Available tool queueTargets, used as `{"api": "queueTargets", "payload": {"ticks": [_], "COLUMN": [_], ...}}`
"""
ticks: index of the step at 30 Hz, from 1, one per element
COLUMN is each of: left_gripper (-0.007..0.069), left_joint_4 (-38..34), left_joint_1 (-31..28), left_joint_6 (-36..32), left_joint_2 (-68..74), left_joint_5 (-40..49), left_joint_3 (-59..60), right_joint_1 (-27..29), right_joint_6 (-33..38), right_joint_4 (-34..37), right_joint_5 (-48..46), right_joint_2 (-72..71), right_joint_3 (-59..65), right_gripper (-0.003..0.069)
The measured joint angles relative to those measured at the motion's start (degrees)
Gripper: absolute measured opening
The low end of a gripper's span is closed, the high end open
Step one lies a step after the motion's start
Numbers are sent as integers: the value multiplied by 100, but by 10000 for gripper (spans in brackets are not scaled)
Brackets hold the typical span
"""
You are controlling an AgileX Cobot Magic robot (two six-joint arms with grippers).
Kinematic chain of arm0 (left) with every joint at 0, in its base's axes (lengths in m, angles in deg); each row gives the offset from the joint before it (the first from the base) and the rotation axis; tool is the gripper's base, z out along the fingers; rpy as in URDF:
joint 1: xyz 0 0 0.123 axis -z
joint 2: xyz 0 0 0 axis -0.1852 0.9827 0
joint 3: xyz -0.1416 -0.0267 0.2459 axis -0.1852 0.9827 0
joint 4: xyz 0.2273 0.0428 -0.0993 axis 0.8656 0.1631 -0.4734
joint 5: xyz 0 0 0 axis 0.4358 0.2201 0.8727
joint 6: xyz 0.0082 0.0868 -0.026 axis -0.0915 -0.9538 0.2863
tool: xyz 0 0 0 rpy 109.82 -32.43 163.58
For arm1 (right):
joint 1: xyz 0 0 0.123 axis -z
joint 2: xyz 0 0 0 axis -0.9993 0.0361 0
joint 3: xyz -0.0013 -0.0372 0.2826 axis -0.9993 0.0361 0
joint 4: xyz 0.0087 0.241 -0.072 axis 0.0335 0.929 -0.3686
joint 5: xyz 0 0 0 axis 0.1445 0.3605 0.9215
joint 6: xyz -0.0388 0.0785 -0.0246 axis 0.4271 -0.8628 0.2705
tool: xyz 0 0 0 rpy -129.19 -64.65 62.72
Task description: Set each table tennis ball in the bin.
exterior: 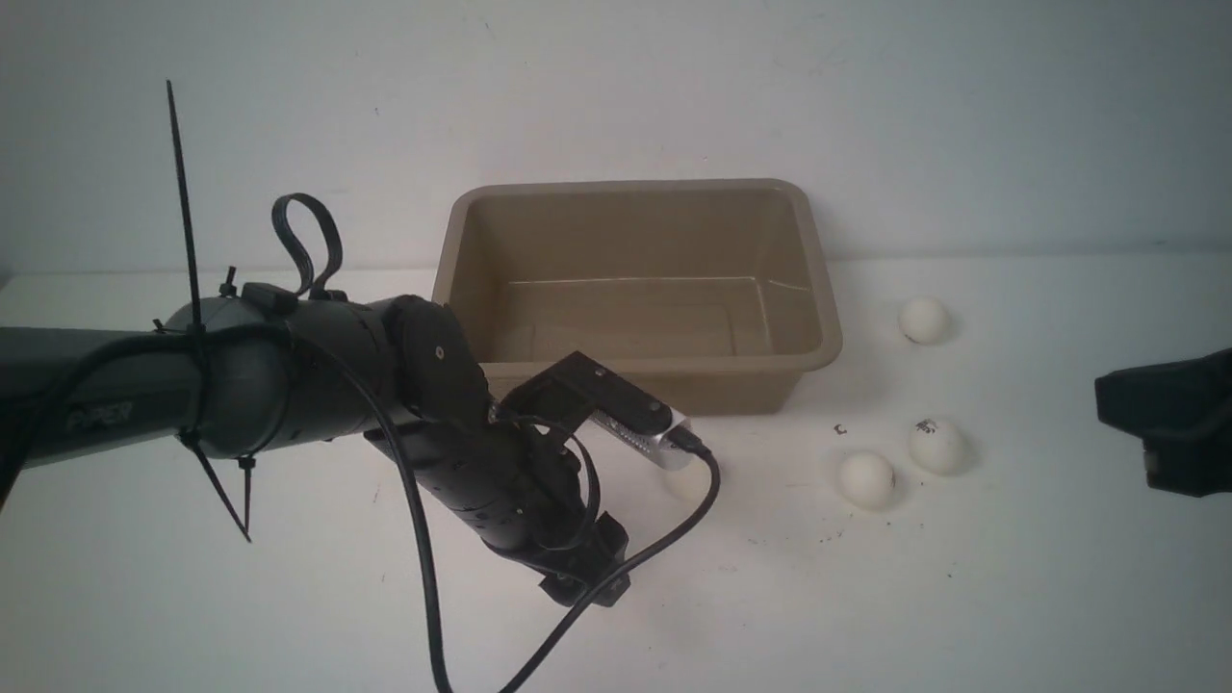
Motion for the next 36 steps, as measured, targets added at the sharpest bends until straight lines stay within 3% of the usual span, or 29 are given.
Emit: {"api": "queueTargets", "payload": {"ticks": [9,12,16,25,31,36], "left_gripper": [512,480,345,352,352,352], "left_joint_4": [308,317,481,825,1247,2159], "left_joint_1": [0,0,0,25,-60,-300], "left_joint_6": [323,427,626,754,1067,1764], "left_joint_2": [183,190,190,-262,-893,-43], "left_joint_5": [-240,-295,-284,354,320,552], "left_joint_3": [-2,-2,-6,-37,-1345,-2915], "right_joint_1": [0,0,0,0,0,0], "right_joint_6": [0,0,0,0,0,0], "right_joint_4": [-6,-6,-6,-6,-6,-6], "right_joint_5": [-5,-5,-5,-5,-5,-5], "right_joint_2": [0,0,0,0,0,0], "right_joint_3": [0,0,0,-4,-4,-4], "right_gripper": [-7,-7,-7,-6,-6,-6]}}
